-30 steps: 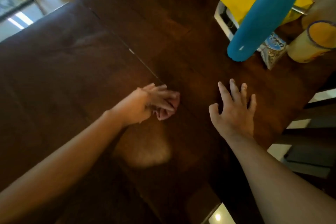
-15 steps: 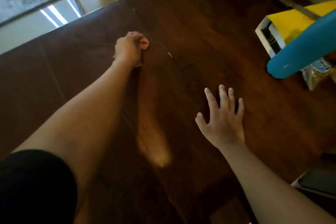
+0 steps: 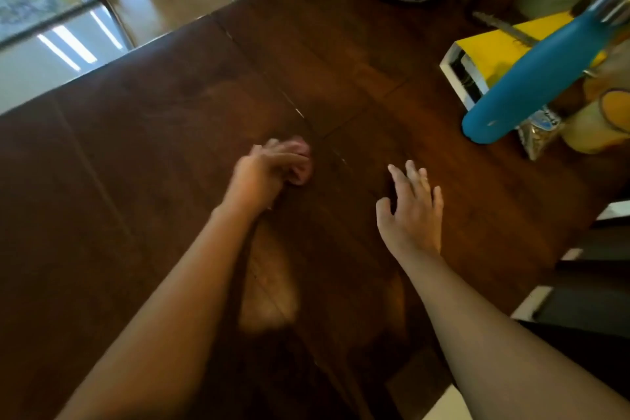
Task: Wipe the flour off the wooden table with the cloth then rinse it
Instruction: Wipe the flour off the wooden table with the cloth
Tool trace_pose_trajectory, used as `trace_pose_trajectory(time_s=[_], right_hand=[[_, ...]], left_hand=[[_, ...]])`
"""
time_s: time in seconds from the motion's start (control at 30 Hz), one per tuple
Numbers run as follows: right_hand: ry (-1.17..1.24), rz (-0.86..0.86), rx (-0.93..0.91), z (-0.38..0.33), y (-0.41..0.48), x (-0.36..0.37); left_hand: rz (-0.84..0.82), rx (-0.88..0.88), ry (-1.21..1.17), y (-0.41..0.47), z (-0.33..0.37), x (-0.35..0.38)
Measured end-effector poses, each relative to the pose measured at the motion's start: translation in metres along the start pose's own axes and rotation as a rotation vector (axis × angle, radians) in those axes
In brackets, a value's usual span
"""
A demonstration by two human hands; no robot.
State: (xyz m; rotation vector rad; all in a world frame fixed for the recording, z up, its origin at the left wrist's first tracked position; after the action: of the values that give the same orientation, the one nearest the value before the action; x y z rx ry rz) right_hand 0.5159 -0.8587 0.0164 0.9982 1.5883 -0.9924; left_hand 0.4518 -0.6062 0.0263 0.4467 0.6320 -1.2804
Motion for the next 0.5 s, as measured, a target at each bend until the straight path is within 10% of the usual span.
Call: trace_pose_trajectory(time_s=[0.13, 0.5], right_hand=[[-0.026, -0.301, -0.052, 0.025, 0.002, -0.004], [-0.002, -0.446, 0.144, 0.067, -0.073, -0.011]], left_hand=[[0.147, -0.229, 0.046, -0.015, -0.025, -0.017], [-0.469, 0.175, 0.159, -0.068, 0.121, 0.139]])
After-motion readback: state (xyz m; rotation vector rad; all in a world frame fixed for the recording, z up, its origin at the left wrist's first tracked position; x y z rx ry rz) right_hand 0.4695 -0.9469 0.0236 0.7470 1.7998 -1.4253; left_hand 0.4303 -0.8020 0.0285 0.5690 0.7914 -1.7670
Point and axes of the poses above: each hand's wrist, its own y-axis towards the middle knuckle, its own x-axis out of the palm, z = x × y, the point moved 9 cm from there along y, towards the middle knuckle, and after that the axes turned 10 degrees about -y, right-handed, at the moved point
